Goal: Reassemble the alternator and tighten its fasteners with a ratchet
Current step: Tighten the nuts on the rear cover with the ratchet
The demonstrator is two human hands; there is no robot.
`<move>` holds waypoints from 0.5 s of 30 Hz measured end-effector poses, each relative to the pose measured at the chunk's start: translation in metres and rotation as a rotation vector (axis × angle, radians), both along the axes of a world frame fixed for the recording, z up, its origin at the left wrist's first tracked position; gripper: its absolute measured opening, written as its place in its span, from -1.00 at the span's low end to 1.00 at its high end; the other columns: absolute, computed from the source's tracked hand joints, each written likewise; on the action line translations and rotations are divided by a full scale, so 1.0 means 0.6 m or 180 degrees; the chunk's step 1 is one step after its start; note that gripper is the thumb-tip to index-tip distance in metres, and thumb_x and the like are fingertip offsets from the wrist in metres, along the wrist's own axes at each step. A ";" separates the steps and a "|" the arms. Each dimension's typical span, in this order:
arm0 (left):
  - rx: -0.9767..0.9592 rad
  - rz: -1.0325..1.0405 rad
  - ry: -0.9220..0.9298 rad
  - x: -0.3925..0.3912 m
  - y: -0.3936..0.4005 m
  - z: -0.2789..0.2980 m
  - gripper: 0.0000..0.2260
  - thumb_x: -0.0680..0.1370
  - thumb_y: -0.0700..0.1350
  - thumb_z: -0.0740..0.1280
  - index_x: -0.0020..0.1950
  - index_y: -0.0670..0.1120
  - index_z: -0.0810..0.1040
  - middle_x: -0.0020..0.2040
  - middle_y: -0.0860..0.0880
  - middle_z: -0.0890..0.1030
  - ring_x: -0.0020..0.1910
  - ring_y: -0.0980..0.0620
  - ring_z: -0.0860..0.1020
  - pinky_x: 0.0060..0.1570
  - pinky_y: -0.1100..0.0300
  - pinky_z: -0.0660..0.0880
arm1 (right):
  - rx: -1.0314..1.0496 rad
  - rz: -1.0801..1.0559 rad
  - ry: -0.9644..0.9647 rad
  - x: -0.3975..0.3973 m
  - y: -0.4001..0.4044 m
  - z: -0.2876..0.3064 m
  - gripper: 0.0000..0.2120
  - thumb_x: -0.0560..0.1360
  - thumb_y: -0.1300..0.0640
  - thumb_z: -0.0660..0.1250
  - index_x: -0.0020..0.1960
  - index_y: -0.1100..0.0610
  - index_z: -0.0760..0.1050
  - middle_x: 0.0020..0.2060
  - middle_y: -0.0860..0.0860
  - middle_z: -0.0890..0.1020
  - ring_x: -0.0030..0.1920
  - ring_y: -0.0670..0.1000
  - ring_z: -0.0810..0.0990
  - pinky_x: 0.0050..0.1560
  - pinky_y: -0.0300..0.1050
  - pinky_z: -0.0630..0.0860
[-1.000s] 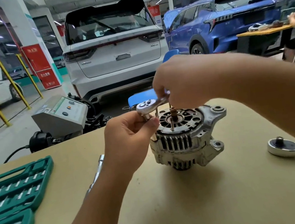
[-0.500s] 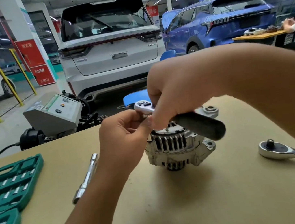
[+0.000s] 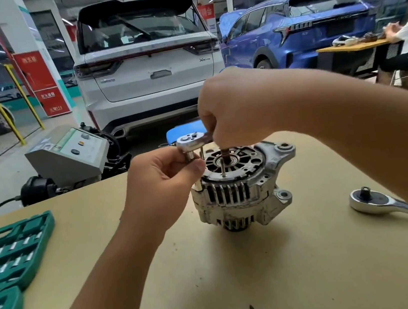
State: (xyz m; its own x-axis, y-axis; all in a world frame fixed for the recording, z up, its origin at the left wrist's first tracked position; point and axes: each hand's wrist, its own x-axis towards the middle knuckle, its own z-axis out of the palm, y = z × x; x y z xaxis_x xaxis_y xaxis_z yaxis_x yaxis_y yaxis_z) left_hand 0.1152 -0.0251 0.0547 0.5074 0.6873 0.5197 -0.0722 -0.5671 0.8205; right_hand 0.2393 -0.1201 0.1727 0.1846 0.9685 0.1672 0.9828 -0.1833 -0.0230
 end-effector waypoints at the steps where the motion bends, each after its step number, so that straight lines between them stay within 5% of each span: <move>1: 0.0021 -0.0007 -0.0011 0.002 -0.002 -0.001 -0.79 0.50 -0.23 0.53 -0.16 0.11 0.75 -0.28 0.02 0.72 -0.33 0.12 0.59 -0.35 0.30 0.53 | -0.0086 0.0059 0.0149 -0.003 -0.003 0.000 -0.96 0.42 0.12 0.40 -0.17 0.08 0.61 -0.37 -0.02 0.66 -0.31 0.02 0.65 -0.47 -0.20 0.47; 3: 0.0122 0.0029 -0.0043 0.005 -0.004 -0.003 -0.82 0.49 -0.20 0.53 -0.15 0.11 0.76 -0.30 0.05 0.71 -0.36 0.15 0.56 -0.36 0.26 0.52 | -0.0318 0.0070 0.0414 -0.009 -0.006 0.004 -0.83 0.32 0.02 0.52 -0.28 0.08 0.58 -0.54 -0.07 0.61 -0.48 -0.03 0.62 -0.59 -0.27 0.40; 7: 0.0098 0.0054 0.0009 0.002 -0.002 -0.004 -0.81 0.51 -0.22 0.52 -0.16 0.09 0.73 -0.28 0.02 0.71 -0.33 0.11 0.57 -0.30 0.14 0.56 | -0.0092 -0.0009 -0.0083 -0.004 0.002 0.002 -0.88 0.45 0.19 0.37 -0.06 0.09 0.66 -0.24 0.01 0.66 -0.23 0.03 0.61 -0.40 -0.19 0.48; 9: 0.0099 0.0030 0.0025 0.002 -0.004 -0.002 -0.82 0.51 -0.21 0.53 -0.14 0.09 0.73 -0.27 0.03 0.72 -0.31 0.08 0.60 -0.28 0.07 0.59 | 0.0017 -0.0017 -0.0165 -0.004 0.002 -0.002 -0.88 0.46 0.19 0.32 -0.12 0.11 0.64 -0.29 0.02 0.63 -0.28 0.05 0.57 -0.42 -0.19 0.44; 12: 0.0173 0.0020 0.0009 0.002 -0.011 -0.001 -0.81 0.49 -0.21 0.55 -0.10 0.10 0.73 -0.25 0.09 0.73 -0.30 0.11 0.66 -0.31 0.18 0.62 | -0.0275 -0.0002 0.0134 -0.014 -0.005 0.005 -0.83 0.33 0.04 0.47 -0.37 0.09 0.57 -0.58 -0.06 0.58 -0.46 0.01 0.61 -0.60 -0.27 0.38; 15: 0.0022 -0.0013 -0.0017 -0.002 -0.010 0.001 -0.81 0.49 -0.26 0.54 -0.10 0.05 0.73 -0.27 0.06 0.72 -0.34 0.16 0.63 -0.32 0.29 0.56 | -0.0262 0.0002 0.0000 -0.010 -0.006 0.005 -0.97 0.40 0.14 0.42 -0.18 0.06 0.63 -0.41 -0.03 0.63 -0.35 -0.01 0.60 -0.49 -0.22 0.45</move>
State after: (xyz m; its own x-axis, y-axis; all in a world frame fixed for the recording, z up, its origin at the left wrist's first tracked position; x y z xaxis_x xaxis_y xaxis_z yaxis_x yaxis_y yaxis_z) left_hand 0.1142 -0.0311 0.0553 0.5074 0.6817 0.5270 -0.0789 -0.5723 0.8162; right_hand 0.2334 -0.1236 0.1755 0.1841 0.9790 0.0871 0.9829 -0.1841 -0.0079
